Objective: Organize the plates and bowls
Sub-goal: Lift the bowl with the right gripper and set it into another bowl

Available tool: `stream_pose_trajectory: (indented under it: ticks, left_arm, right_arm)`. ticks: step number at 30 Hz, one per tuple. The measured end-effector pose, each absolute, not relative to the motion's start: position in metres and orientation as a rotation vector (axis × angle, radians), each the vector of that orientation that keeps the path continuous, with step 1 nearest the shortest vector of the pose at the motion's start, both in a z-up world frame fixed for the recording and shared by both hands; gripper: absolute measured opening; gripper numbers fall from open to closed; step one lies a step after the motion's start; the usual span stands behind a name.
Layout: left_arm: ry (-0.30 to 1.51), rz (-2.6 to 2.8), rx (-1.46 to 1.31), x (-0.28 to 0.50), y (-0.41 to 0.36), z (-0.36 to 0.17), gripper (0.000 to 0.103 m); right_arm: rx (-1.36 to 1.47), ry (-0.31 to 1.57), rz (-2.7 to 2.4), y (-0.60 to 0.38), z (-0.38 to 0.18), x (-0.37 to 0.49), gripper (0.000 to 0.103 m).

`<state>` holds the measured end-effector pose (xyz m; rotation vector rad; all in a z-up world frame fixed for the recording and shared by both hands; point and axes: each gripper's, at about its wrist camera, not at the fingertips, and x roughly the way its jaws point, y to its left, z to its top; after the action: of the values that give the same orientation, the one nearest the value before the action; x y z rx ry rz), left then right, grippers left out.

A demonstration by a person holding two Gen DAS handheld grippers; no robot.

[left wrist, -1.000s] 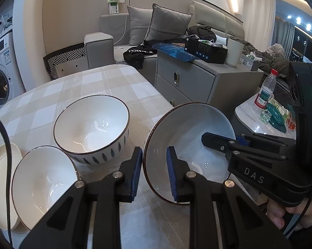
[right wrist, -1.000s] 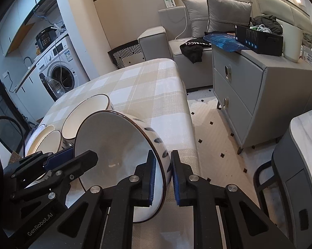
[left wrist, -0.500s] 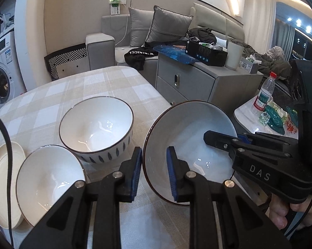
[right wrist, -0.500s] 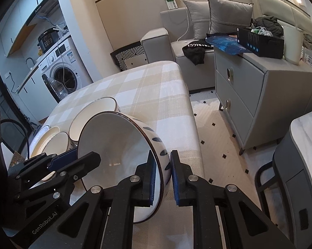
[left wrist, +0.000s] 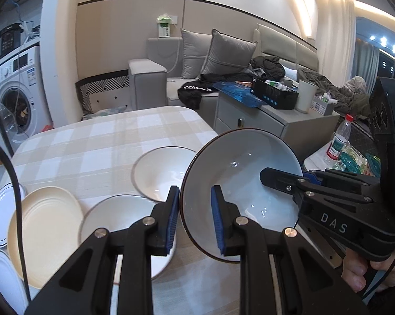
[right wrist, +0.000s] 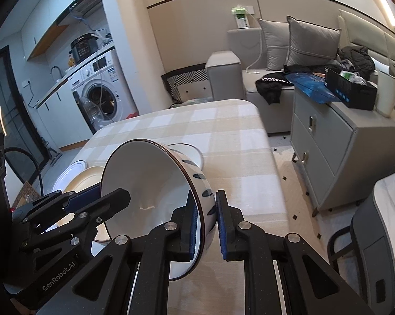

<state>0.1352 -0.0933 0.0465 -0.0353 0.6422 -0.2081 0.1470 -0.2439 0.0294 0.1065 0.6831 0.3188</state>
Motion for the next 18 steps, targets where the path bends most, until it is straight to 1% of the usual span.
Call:
stream_pose_trajectory:
  ticks: [7, 18]
  left_arm:
    - [0.641, -0.131, -0.043, 0.125, -0.047, 0.049, 0.022]
    - [0.689, -0.07, -0.05, 0.128, -0.004, 0.03, 0.022]
  right_arm:
    - [0.079, 0.691, 0.395, -0.186, 0.034, 0.143, 0.014]
    - [0.068, 0.774, 0.439, -0.125, 0.017, 0.157, 0.014]
